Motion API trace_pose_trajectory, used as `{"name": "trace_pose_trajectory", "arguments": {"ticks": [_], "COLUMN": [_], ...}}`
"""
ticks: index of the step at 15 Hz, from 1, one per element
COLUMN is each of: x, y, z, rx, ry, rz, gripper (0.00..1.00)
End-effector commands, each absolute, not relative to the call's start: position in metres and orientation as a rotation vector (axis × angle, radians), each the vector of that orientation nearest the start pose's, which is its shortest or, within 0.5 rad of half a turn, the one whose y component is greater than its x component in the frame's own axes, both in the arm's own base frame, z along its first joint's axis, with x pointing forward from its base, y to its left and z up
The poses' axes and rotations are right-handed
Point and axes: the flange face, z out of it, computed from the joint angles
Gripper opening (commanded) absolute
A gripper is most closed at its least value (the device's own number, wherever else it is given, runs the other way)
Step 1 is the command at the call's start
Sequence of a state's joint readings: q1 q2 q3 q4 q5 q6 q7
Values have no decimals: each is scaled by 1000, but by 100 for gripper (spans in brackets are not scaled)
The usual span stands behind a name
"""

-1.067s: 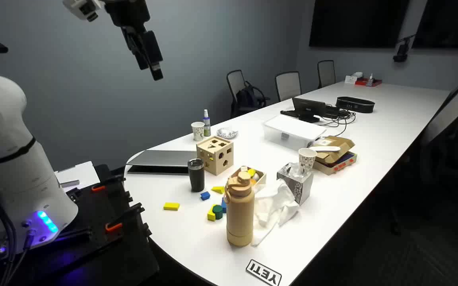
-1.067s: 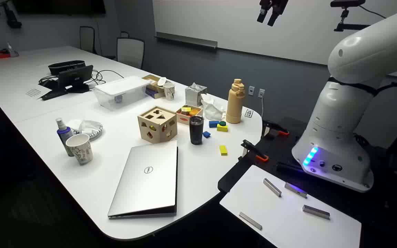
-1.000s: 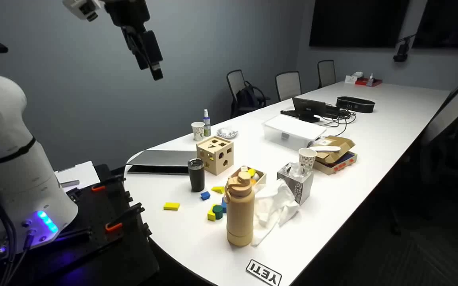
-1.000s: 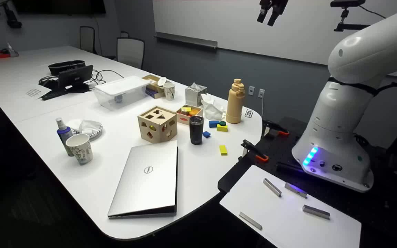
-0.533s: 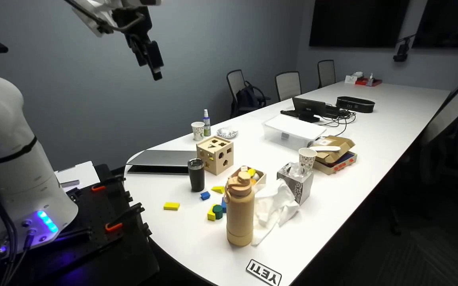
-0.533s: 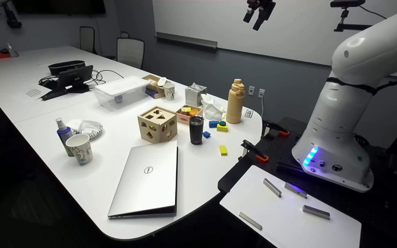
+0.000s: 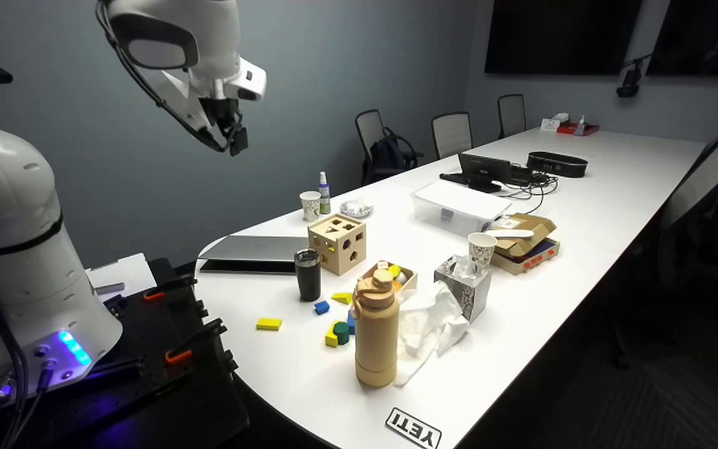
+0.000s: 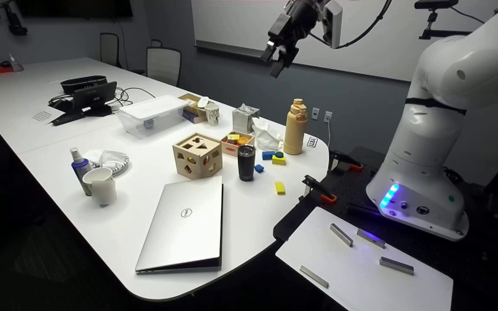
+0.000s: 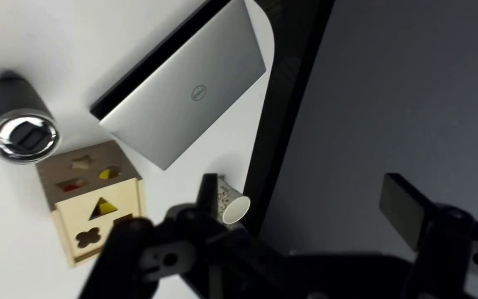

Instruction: Open the laptop

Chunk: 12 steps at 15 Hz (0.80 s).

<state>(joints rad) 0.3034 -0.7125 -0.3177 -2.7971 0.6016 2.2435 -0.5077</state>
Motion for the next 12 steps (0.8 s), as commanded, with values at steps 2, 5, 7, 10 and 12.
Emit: {"name": "trace_pose_trajectory", "arguments": {"ticks": [2, 5, 7, 10, 12], "x": [354, 352, 347, 344, 341], "y": [56, 64, 64, 66, 71], "z": [339, 285, 255, 215, 188], "rx": [-2343, -2284, -2242, -2167, -2149], "ry": [-308, -322, -303, -262, -257], "rz": [-234, -216, -243, -324, -369], "gripper": [100, 100, 100, 100, 100]}}
